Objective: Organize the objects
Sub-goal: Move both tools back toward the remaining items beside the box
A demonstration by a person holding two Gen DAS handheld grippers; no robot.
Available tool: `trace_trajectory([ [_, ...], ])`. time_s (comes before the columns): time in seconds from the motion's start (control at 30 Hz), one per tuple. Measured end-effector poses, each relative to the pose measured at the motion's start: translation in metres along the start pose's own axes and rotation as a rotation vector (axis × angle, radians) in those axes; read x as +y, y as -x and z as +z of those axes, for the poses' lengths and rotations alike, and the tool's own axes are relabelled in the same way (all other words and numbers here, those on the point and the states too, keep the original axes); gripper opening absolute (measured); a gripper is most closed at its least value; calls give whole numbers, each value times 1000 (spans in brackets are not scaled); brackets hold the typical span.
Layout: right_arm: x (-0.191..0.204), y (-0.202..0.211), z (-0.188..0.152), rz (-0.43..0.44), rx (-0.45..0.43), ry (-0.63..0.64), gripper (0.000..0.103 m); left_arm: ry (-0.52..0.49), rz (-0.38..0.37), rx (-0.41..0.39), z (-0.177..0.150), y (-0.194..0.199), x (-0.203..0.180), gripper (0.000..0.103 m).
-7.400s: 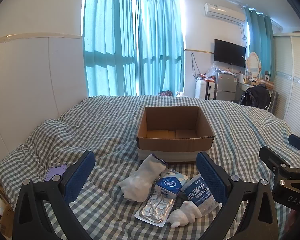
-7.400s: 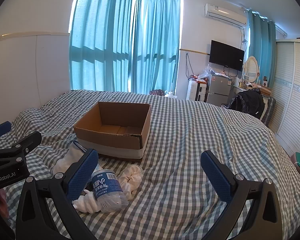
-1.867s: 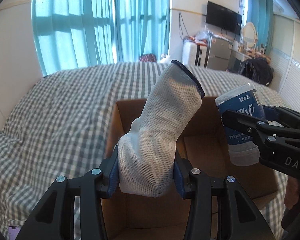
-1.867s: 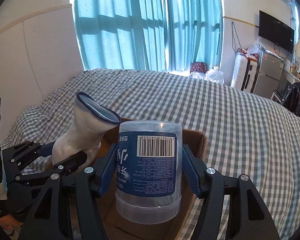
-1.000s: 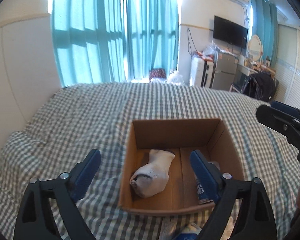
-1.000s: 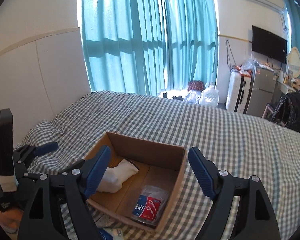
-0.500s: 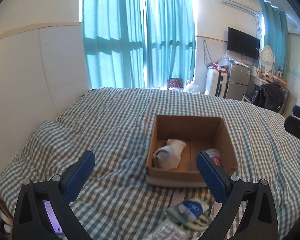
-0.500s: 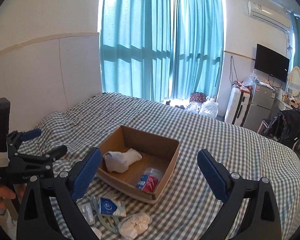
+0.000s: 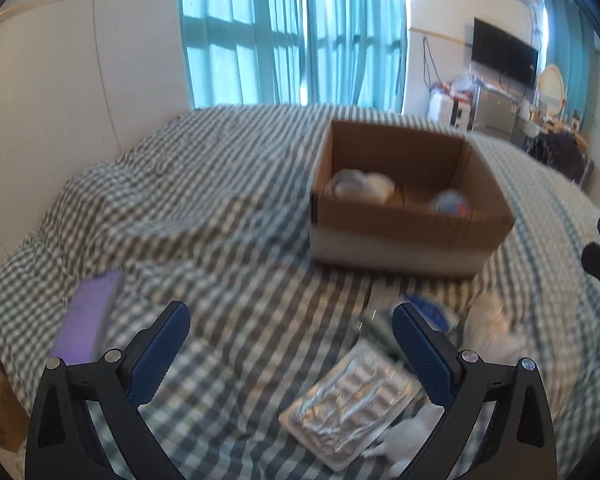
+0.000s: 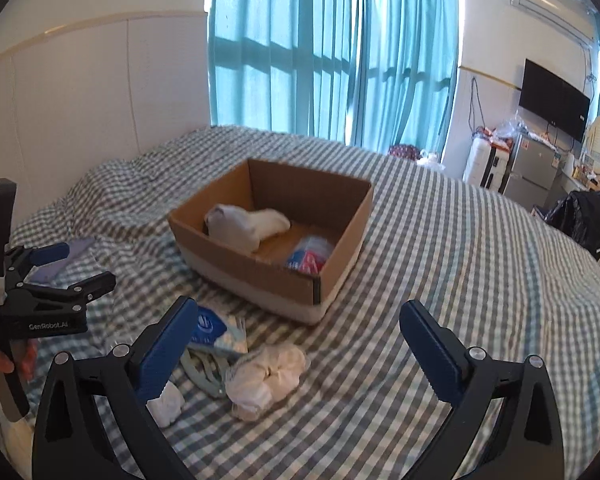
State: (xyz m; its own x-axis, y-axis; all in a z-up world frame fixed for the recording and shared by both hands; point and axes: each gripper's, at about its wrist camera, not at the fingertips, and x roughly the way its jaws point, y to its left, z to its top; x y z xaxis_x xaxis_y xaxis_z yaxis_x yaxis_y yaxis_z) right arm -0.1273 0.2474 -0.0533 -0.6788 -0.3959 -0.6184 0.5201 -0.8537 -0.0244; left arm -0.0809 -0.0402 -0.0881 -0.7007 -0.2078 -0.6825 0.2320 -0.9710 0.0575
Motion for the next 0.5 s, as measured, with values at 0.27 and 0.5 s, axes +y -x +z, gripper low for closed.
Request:
trace_trajectory([
  [0.27,1,-40,-35,5,88,-38,101,-100,-54,132,-52,-32,-18,103],
  [0.5,-1,-54,-41,0,137,-57,101,-122,-166,181,-59,-36,-25,103],
])
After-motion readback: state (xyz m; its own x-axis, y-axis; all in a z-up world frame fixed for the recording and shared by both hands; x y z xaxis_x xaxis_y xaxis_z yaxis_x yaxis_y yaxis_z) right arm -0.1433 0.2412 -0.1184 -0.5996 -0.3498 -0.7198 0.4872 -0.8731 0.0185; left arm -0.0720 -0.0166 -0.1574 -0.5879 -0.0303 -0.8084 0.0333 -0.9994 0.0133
